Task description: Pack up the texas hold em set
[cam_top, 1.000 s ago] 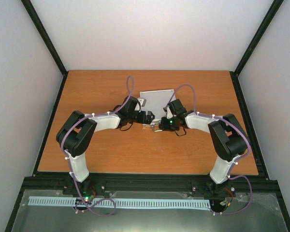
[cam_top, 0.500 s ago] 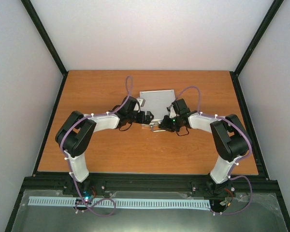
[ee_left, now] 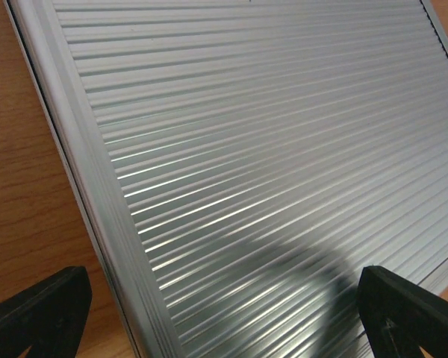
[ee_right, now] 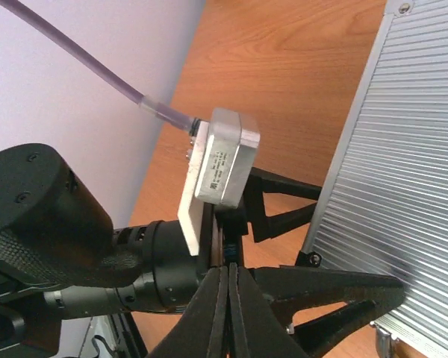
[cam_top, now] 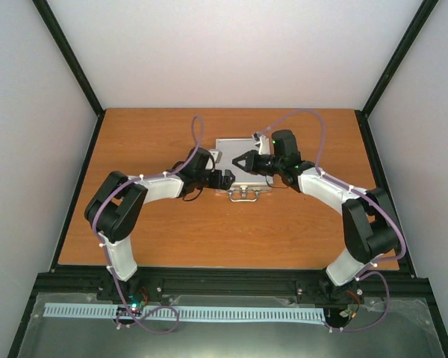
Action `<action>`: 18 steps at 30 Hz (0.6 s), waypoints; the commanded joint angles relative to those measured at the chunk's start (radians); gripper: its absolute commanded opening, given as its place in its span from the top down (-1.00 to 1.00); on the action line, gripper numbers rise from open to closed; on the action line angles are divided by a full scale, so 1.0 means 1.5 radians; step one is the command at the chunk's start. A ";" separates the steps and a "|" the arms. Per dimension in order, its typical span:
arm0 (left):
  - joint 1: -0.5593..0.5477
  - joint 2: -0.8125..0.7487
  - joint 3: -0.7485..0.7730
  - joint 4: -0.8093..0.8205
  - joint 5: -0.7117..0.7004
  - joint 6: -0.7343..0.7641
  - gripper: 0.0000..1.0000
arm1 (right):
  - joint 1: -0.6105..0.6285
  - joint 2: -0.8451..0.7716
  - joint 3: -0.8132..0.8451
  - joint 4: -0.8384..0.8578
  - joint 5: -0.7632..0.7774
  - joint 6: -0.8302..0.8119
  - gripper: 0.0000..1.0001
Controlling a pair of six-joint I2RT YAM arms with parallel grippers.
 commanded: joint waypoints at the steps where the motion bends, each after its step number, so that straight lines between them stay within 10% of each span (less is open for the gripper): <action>1: -0.009 0.073 -0.045 -0.190 -0.052 0.046 -0.99 | -0.002 0.000 -0.001 -0.017 0.008 -0.027 0.94; 18: -0.009 -0.084 0.065 -0.315 -0.154 0.067 -0.99 | 0.000 -0.103 -0.109 -0.188 0.151 -0.152 0.41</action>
